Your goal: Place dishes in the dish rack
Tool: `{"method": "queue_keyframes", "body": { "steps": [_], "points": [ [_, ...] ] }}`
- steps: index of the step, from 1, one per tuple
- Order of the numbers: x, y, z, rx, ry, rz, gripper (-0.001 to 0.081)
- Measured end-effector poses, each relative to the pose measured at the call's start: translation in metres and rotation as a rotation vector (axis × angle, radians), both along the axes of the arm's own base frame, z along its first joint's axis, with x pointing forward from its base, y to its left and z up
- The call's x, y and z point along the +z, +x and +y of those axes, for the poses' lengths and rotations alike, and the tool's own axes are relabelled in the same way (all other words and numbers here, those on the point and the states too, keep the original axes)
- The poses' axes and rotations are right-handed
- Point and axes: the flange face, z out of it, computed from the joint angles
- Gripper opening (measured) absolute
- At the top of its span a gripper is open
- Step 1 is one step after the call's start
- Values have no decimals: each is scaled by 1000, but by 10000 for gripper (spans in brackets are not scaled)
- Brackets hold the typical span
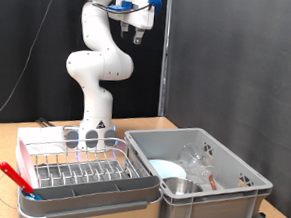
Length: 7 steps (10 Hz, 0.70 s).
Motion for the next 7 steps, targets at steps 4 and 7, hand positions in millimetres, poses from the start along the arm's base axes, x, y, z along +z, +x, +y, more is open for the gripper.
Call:
{"method": "queue_keyframes", "body": {
  "steps": [4, 7],
  "points": [
    [-15, 14, 49, 376, 128, 43, 809],
    [-25, 36, 86, 726, 169, 55, 809]
  ]
}}
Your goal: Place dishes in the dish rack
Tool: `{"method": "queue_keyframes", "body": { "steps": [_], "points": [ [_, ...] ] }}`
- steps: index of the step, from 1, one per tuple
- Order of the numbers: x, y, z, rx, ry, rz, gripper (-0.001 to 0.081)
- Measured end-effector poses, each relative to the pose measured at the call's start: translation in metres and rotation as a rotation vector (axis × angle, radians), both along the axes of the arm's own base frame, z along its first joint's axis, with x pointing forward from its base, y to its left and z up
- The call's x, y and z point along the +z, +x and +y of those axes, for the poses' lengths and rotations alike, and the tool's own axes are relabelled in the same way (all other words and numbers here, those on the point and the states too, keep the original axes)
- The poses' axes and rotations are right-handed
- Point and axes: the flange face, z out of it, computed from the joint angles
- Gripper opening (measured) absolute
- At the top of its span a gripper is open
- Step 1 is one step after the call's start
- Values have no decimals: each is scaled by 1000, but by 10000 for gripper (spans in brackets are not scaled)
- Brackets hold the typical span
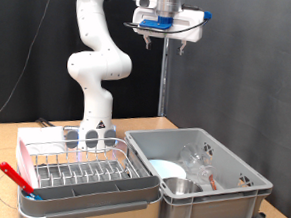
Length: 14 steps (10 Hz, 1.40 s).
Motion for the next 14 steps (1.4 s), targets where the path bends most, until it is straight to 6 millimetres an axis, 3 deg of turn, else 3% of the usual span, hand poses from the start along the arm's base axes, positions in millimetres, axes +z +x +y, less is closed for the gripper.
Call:
{"method": "queue_keyframes", "body": {
  "steps": [1, 3, 6, 8, 11, 14],
  "points": [
    [0, -1, -2, -35, -4, 8, 809],
    [-2, -3, -3, 128, 36, 24, 809],
    [-11, 17, 19, 403, 45, -193, 809],
    [-24, 26, 37, 415, 28, -225, 809],
    [-29, 26, 32, 505, 46, -251, 809],
    [-52, 27, 30, 642, 49, -270, 809]
  ]
}}
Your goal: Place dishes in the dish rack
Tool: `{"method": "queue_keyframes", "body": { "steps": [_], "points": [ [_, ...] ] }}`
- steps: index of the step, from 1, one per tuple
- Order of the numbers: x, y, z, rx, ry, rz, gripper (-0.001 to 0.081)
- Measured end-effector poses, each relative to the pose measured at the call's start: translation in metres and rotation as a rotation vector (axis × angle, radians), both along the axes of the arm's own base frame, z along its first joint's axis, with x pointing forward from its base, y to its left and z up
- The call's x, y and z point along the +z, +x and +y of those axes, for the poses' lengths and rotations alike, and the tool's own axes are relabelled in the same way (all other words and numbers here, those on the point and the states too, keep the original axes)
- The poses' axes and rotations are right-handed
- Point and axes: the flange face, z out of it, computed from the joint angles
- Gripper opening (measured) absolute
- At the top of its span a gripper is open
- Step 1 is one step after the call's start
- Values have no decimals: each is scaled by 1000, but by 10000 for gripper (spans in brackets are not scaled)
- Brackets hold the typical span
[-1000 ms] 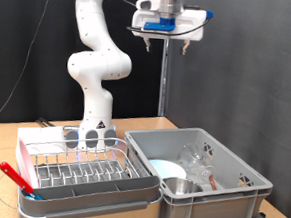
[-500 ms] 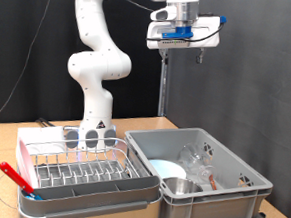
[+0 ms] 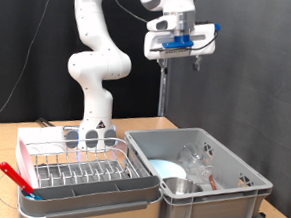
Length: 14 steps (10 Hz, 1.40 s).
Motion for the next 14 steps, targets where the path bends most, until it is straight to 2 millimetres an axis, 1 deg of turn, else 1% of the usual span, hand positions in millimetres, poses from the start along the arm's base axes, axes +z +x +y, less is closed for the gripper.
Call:
{"method": "queue_keyframes", "body": {
  "steps": [4, 6, 7, 9, 10, 11, 13, 14],
  "points": [
    [-45, -7, -12, 11, -84, 53, 809],
    [-63, -7, -19, 1, -101, 59, 809],
    [-68, -6, -20, -3, -103, 66, 809],
    [-68, -6, -20, -16, -115, 63, 809],
    [-73, -8, -16, -70, -164, 60, 809],
    [-82, -9, -9, -146, -239, 57, 809],
    [-109, -5, 8, -282, -354, 53, 809],
    [-123, -2, 16, -314, -379, 74, 809]
  ]
}}
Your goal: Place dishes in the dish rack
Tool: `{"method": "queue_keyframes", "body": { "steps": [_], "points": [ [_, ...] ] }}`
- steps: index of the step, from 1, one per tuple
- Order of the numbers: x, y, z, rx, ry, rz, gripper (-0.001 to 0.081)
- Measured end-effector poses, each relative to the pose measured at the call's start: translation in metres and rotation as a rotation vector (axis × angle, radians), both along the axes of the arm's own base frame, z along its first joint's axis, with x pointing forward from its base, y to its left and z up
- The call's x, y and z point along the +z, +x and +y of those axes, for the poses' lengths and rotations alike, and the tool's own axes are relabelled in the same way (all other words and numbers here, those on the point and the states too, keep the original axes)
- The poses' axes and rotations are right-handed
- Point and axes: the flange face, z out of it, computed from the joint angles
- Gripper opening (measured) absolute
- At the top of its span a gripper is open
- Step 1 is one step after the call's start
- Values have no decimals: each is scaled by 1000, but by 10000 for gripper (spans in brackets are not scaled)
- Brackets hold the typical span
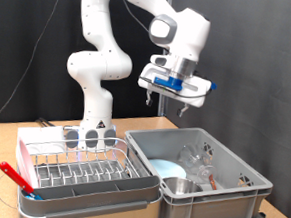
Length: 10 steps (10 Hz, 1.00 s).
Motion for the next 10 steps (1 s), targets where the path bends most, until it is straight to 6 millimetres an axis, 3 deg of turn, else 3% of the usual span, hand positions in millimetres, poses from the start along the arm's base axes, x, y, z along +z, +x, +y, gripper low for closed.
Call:
{"method": "queue_keyframes", "body": {
  "steps": [2, 6, 10],
  "points": [
    [-21, 18, 11, -53, -22, 34, 809],
    [-29, 21, 17, -171, 49, -99, 809],
    [-70, 36, 36, -374, -35, -64, 809]
  ]
}}
